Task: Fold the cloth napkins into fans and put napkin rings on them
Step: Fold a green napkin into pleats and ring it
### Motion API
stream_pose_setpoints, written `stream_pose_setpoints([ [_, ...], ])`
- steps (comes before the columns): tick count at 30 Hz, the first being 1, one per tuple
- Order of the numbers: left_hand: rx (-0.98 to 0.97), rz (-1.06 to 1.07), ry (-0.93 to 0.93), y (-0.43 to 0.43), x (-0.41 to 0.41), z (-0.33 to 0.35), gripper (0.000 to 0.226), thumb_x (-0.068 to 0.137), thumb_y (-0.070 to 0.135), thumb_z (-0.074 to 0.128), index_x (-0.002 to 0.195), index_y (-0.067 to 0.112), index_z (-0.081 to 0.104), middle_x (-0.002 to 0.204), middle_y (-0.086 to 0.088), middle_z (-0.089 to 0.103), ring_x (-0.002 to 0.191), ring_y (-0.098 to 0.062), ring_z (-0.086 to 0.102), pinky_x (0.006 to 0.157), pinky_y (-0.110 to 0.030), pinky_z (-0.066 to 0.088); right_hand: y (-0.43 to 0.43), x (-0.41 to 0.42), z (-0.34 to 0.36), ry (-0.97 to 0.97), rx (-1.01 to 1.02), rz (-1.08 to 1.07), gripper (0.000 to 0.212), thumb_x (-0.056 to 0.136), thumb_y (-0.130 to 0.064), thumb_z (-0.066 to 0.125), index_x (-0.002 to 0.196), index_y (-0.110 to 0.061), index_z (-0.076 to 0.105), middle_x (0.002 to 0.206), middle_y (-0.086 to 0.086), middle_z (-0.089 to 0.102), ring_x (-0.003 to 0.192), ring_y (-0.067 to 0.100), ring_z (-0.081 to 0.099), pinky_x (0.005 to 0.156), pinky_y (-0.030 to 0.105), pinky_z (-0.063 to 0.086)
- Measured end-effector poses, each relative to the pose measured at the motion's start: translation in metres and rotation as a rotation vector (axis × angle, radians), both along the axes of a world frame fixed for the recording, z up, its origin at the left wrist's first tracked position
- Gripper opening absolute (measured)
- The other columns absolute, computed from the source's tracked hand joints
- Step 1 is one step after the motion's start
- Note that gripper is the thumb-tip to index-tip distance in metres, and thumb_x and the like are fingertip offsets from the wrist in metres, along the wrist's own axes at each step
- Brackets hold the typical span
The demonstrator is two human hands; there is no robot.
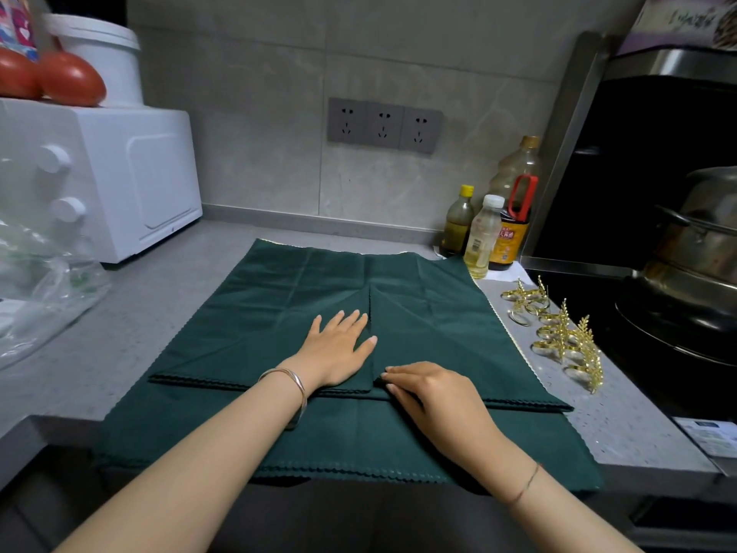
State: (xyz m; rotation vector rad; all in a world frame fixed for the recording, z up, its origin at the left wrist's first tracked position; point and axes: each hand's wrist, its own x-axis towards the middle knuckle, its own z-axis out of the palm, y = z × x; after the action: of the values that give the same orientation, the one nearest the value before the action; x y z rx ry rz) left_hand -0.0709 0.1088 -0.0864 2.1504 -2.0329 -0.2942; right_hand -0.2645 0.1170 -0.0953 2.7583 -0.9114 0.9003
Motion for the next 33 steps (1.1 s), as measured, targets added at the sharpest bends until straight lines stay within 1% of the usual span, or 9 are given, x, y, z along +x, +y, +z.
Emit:
stream_pose_setpoints([
  [5,0.024,-0.030,-0.029,-0.002,0.001,-0.001,0.052,0.101,0.050,0.016,0.150,0.043,0.000,0.161,0.004,-0.002,0.147,-0.020,-0.007,0.118,-0.048,-0.007,-0.001,0.002,-0.003,0.051,-0.060,-0.017,0.034,0.086,-0.038,0.044,0.087,-0.029,0.077,0.092,-0.016,0.072,0.083,0.003,0.067,0.061,0.013,0.050],
  [9,0.022,-0.030,-0.047,-0.004,0.001,-0.003,0.052,0.100,0.053,0.016,0.150,0.043,0.006,0.161,0.004,-0.003,0.147,-0.020,-0.009,0.118,-0.048,-0.008,0.001,0.000,0.008,0.126,0.166,0.016,0.038,0.095,-0.039,0.039,0.104,-0.024,0.072,0.111,-0.011,0.070,0.102,0.006,0.063,0.082,0.024,0.052],
  [11,0.020,-0.032,-0.057,-0.004,0.001,-0.005,0.055,0.098,0.058,0.017,0.150,0.043,0.005,0.161,0.004,-0.004,0.147,-0.020,-0.009,0.118,-0.049,-0.008,-0.006,0.000,0.020,0.118,0.384,0.038,0.042,0.097,-0.044,0.037,0.102,-0.017,0.069,0.094,-0.005,0.073,0.085,0.010,0.065,0.077,0.030,0.049],
  [13,0.025,-0.036,-0.070,-0.004,0.002,-0.005,0.058,0.097,0.060,0.017,0.150,0.042,0.004,0.161,0.004,-0.004,0.147,-0.020,-0.009,0.118,-0.049,-0.007,-0.022,0.004,0.031,-0.041,0.475,0.018,0.038,0.098,-0.040,0.042,0.102,-0.016,0.071,0.072,-0.007,0.068,0.063,0.006,0.055,0.066,0.030,0.043],
  [14,0.027,-0.037,-0.074,-0.004,0.002,-0.005,0.059,0.096,0.061,0.018,0.150,0.041,0.003,0.161,0.003,-0.004,0.147,-0.020,-0.010,0.118,-0.049,-0.007,-0.033,0.009,0.036,-0.119,0.461,-0.016,0.033,0.098,-0.035,0.044,0.106,-0.018,0.071,0.078,-0.007,0.070,0.069,0.004,0.057,0.070,0.028,0.043],
  [16,0.031,-0.037,-0.075,-0.005,0.001,-0.004,0.059,0.096,0.061,0.018,0.150,0.040,0.004,0.161,0.003,-0.005,0.147,-0.020,-0.010,0.118,-0.049,-0.007,-0.059,0.024,0.039,-0.160,0.437,-0.071,0.032,0.099,-0.025,0.042,0.124,-0.020,0.062,0.119,-0.003,0.066,0.110,0.008,0.058,0.093,0.026,0.042],
  [19,0.036,-0.037,-0.070,-0.003,0.000,-0.002,0.059,0.097,0.060,0.018,0.151,0.039,0.004,0.161,0.003,-0.004,0.147,-0.020,-0.010,0.118,-0.048,-0.008,-0.097,0.054,0.034,0.045,0.418,-0.098,0.043,0.101,-0.015,0.034,0.143,-0.013,0.039,0.152,0.002,0.034,0.141,0.017,0.029,0.114,0.029,0.022],
  [23,0.028,-0.028,-0.063,-0.003,0.000,-0.003,0.060,0.097,0.060,0.019,0.151,0.039,0.004,0.161,0.004,-0.004,0.147,-0.019,-0.010,0.118,-0.047,-0.008,-0.119,0.073,0.021,0.283,0.433,-0.143,0.046,0.102,-0.013,0.025,0.148,-0.012,0.025,0.158,0.002,0.017,0.146,0.017,0.014,0.117,0.036,0.010],
  [33,0.044,-0.033,-0.062,-0.003,0.000,-0.004,0.060,0.097,0.059,0.017,0.151,0.039,0.002,0.160,0.005,-0.007,0.147,-0.018,-0.012,0.118,-0.047,-0.008,-0.093,0.003,0.003,0.323,0.505,-0.263,0.054,0.103,-0.038,0.019,0.152,-0.018,0.008,0.159,-0.007,0.003,0.146,0.009,0.000,0.118,0.030,0.000],
])
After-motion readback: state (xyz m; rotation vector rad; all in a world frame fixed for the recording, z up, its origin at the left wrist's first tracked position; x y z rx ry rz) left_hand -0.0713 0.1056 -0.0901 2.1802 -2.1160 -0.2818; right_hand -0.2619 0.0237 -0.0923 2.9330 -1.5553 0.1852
